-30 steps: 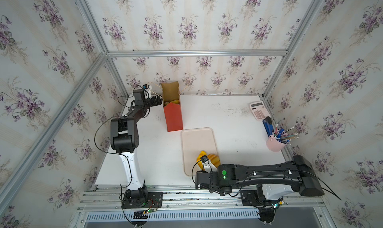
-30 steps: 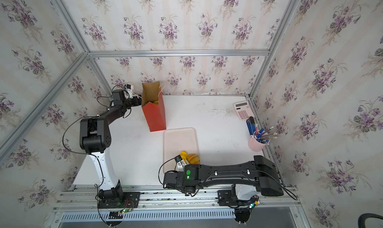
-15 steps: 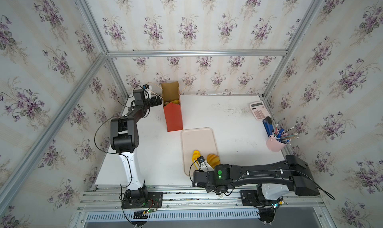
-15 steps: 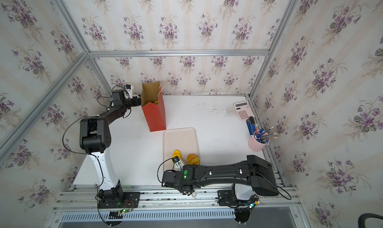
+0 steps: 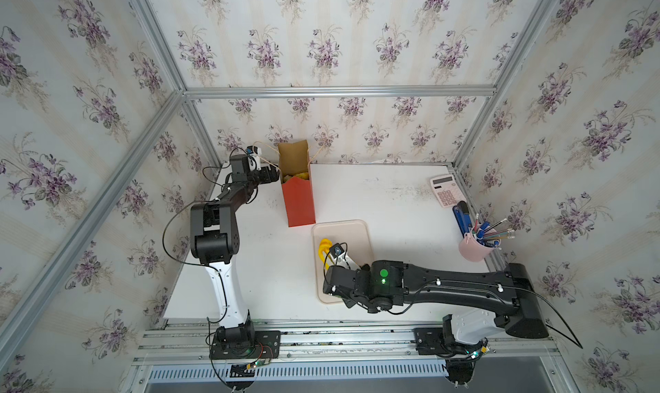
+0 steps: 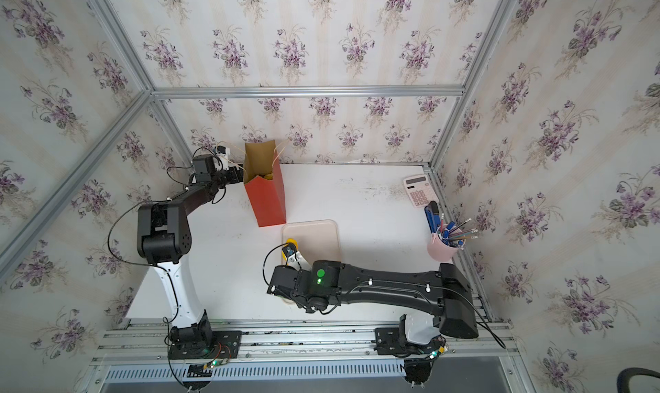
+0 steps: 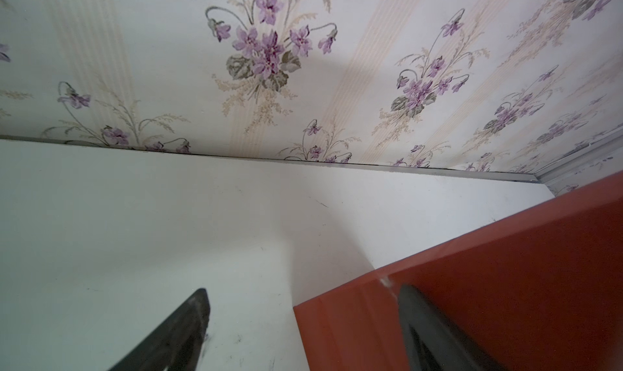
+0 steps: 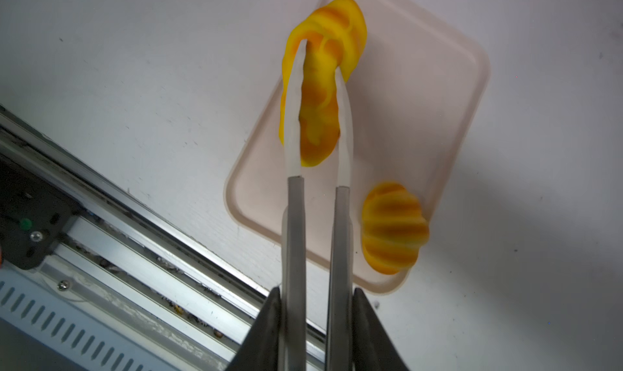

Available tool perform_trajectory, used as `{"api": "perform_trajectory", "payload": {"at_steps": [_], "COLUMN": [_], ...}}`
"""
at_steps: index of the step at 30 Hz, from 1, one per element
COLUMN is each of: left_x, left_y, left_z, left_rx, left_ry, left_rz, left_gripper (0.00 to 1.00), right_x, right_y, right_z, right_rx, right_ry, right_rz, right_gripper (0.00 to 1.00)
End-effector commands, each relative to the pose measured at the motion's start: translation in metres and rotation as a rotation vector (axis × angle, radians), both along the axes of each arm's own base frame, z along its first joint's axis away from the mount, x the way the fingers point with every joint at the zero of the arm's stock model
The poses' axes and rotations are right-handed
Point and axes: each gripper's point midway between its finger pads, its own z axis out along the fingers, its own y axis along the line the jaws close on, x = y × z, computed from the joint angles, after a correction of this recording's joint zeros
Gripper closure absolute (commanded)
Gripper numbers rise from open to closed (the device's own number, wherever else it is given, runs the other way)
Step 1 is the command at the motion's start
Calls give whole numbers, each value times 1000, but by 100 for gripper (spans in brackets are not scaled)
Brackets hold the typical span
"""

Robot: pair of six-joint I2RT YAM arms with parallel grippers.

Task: Pack bread into a paper bag
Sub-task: Pick up the fake bread from the plate, then place the fake bread in the paper bag.

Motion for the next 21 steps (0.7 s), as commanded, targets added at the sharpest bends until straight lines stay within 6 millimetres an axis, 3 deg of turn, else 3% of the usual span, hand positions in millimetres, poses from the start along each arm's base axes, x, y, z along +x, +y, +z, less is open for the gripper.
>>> {"api": "perform_trajectory", "payload": {"at_steps": [1, 5, 11, 16, 21], "left_x": [0, 1, 2, 1, -1], "left_y": [0, -1, 0, -1, 0], "left_z": [6, 6, -1, 1, 2], "left_rx": [12, 8, 10, 21, 31], "left_ry": [-20, -21, -10, -14, -11], "left_rz": [-7, -10, -8, -11, -13], "left_gripper": [11, 11, 11, 11, 11], "right_x": [19, 33, 60, 83, 113], "right_y": [-4, 9, 16, 32, 40], "right_z": [33, 74, 107, 154, 186], "right_rx": [-77, -95, -165, -115, -61], "right_ry": [-142, -248, -373, -506, -587], "right_rz": [63, 110, 141, 175, 197], "right_gripper": [68, 68, 67, 65, 65]}}
